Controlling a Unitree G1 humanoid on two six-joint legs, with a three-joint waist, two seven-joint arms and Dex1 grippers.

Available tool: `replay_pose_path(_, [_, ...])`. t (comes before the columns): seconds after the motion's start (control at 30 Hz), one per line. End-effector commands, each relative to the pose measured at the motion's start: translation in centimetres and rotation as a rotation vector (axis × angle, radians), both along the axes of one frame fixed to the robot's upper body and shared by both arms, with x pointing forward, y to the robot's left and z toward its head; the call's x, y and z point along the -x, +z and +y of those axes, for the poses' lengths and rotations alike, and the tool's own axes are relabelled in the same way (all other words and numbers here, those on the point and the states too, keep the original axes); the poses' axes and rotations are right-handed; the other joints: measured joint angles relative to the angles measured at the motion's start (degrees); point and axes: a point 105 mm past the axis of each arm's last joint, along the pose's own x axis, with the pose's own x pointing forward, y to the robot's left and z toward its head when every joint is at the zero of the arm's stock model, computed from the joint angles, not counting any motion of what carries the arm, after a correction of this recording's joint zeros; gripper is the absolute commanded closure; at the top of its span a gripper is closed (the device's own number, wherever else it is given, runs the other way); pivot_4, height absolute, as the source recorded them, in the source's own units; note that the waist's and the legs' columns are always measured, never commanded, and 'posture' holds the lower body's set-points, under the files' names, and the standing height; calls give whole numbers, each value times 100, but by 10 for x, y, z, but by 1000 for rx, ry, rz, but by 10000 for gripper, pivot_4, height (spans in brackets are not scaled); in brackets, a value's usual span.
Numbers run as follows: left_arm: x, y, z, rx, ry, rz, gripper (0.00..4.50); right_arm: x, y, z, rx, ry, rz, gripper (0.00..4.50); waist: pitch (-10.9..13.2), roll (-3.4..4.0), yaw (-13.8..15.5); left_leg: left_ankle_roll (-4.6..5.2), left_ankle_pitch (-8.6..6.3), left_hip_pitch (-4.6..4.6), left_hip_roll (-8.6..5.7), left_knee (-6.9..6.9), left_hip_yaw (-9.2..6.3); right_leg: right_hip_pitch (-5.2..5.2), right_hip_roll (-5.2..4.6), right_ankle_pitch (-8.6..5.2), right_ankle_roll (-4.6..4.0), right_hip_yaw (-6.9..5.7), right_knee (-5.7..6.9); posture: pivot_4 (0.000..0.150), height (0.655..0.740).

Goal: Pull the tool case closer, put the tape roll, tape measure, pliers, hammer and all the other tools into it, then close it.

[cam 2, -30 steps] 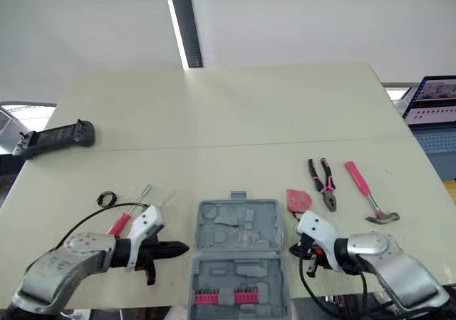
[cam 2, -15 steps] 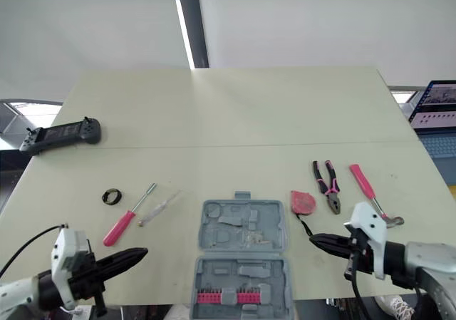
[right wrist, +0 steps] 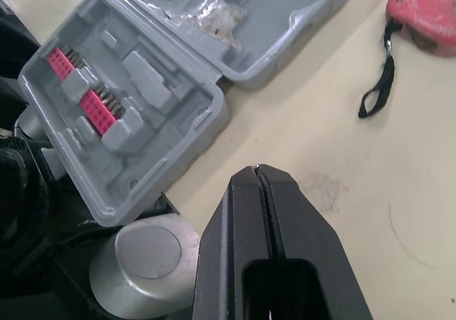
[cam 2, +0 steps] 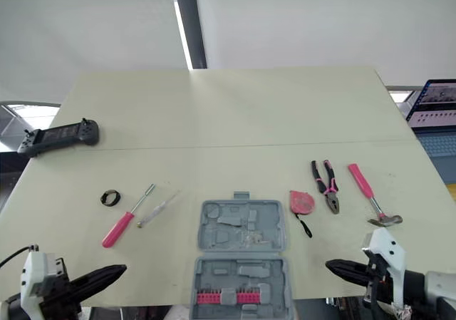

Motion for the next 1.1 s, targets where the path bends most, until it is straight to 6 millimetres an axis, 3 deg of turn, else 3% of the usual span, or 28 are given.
replay_pose_path(0.03, [8,-3,5,-38,12,-7,27189,2,4,-7,28,-2,-17,31911,0,-1,1,0,0,0,0,0,0,0,0,0,0,0,0,1500,7400])
replay_pose_path(0.23, [11,-8,6,-64,7,-15,121,3,2,-10,45,8,-19,3631,1,-3,3,2,-1,0,0,0,1,1,0,0,0,0,-4,1500,7400])
replay_pose_path(0.27, [11,-8,5,-65,2,-15,0,3,2,-10,46,9,-21,514,1,-3,4,2,-2,-1,0,0,1,2,0,0,0,1,-5,1500,7400])
replay_pose_path(0.5, [4,-7,-6,-89,-56,-14,0,-6,2,-3,81,82,-131,514,1,-1,4,3,-2,1,0,0,0,3,0,0,1,0,-5,1500,7400])
replay_pose_path(0.6, [-8,-14,-1,-178,-57,16,0,-18,27,16,37,190,-332,514,0,1,-3,2,-1,4,0,0,1,5,0,2,4,1,-3,1500,7400])
replay_pose_path(0.7, [-16,-20,5,-238,-42,66,0,-15,41,26,5,268,-443,514,-4,12,-13,1,-1,8,0,0,0,7,0,3,7,2,0,1500,7400])
replay_pose_path(0.97, [-28,-18,6,-329,-53,89,0,-1,44,44,-81,367,-495,514,-2,5,-13,1,-1,17,0,2,-8,28,-2,5,9,-5,-2,1500,7400])
replay_pose_path(1.1, [-26,-21,7,-375,-67,112,0,-6,53,50,-181,311,-540,514,0,9,-21,1,-2,20,0,-3,-11,37,-3,4,8,-4,-8,1500,7400])
